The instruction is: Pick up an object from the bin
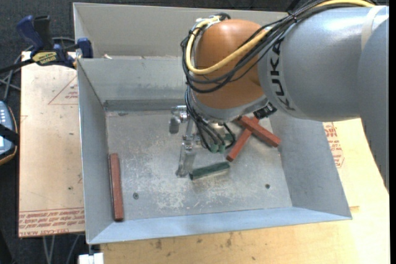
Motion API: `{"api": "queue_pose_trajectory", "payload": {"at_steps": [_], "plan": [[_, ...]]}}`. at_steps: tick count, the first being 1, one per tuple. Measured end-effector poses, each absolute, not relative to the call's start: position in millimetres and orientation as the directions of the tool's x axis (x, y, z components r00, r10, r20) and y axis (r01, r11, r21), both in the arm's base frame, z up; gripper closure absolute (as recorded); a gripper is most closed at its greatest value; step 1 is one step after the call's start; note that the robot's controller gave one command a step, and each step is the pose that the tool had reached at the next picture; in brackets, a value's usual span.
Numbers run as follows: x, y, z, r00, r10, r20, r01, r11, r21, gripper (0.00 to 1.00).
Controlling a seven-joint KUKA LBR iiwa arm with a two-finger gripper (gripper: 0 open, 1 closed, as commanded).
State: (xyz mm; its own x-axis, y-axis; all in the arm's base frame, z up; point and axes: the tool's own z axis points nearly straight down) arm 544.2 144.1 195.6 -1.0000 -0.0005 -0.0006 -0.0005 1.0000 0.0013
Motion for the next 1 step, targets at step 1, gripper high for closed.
{"api": "queue_pose_trajectory", "payload": {"at_steps": [1], "plan": [[547.3,99.3,132.2,-0.999,0.046,-0.005,0.046,0.999,0.003,0.00]]}}
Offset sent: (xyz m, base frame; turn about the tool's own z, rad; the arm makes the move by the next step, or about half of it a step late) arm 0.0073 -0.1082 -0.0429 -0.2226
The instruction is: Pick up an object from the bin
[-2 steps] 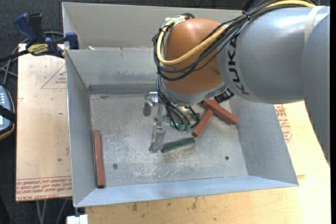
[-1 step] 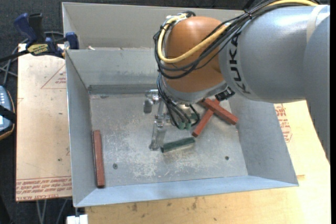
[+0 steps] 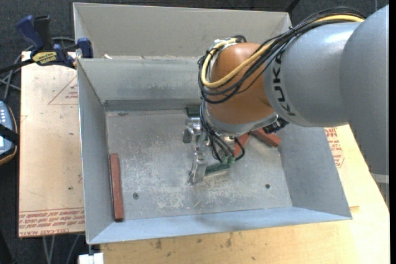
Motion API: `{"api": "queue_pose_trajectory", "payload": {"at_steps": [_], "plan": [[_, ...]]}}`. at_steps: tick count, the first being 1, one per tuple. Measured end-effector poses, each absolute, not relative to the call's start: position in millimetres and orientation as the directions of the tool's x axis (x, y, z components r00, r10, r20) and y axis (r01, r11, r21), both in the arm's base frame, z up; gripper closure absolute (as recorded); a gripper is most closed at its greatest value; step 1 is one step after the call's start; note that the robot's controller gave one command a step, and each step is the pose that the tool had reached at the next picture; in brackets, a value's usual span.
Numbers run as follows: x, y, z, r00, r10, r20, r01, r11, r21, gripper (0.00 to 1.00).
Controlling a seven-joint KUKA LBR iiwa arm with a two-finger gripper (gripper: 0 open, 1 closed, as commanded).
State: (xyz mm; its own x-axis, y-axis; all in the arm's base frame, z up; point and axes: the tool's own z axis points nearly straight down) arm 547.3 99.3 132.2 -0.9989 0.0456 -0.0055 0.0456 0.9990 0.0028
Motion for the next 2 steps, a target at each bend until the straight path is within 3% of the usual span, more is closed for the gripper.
{"api": "queue_pose_trajectory", "payload": {"at_steps": [1,2], "plan": [[547.9,57,128,-0.990,-0.143,0.004,-0.143,0.990,0.001,0.00],[530.5,35,130,-0.981,-0.196,-0.003,-0.196,0.981,0.001,0.00]]}}
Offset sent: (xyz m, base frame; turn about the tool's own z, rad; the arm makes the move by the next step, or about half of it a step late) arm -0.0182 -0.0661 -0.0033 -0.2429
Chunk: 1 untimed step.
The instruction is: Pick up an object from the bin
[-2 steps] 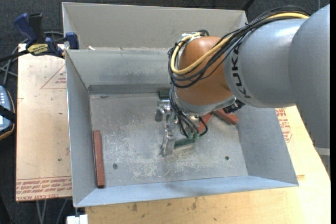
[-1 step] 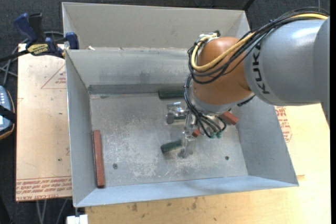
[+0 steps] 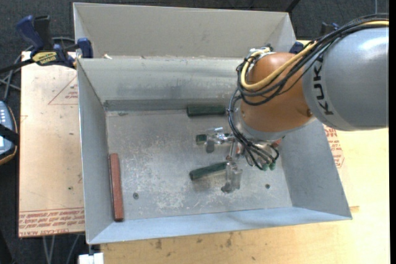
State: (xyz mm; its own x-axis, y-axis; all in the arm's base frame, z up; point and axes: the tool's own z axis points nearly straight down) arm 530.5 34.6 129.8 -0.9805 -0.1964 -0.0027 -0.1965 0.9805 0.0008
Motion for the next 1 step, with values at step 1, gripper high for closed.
{"api": "queue_pose_trajectory", "payload": {"at_steps": [1], "plan": [[536.6,44.4,74.8,-0.963,-0.270,-0.004,-0.270,0.963,0.000,0.00]]}}
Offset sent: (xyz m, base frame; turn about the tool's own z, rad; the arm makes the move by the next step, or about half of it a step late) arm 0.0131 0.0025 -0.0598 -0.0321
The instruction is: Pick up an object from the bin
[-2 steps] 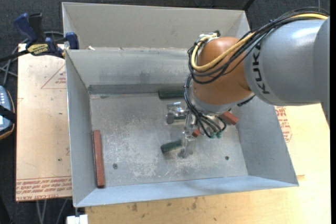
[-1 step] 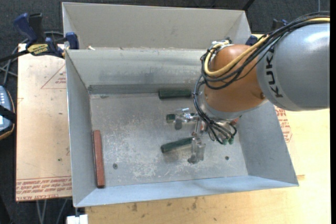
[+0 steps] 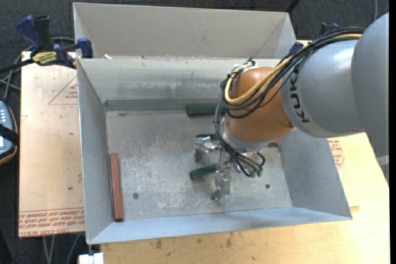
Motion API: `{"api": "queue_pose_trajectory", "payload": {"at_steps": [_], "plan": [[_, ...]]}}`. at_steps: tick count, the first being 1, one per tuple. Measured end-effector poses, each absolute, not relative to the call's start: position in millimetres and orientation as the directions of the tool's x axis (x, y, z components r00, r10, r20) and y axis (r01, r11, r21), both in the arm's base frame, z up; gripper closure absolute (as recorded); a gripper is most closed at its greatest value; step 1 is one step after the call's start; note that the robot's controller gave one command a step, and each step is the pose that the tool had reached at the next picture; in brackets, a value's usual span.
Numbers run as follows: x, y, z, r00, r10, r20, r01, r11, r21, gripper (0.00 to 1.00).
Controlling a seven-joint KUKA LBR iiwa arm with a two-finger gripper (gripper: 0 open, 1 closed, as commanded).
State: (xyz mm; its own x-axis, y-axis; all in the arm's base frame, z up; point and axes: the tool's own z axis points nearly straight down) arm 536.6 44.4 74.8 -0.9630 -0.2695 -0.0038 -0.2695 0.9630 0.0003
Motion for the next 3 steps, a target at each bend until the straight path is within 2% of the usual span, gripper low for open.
{"api": "queue_pose_trajectory", "payload": {"at_steps": [1,3], "plan": [[544.7,38.9,71.2,-0.974,-0.227,-0.003,-0.227,0.974,0.002,1.00],[543.7,38.8,74.2,-0.974,-0.227,-0.001,-0.227,0.974,0.003,1.00]]}}
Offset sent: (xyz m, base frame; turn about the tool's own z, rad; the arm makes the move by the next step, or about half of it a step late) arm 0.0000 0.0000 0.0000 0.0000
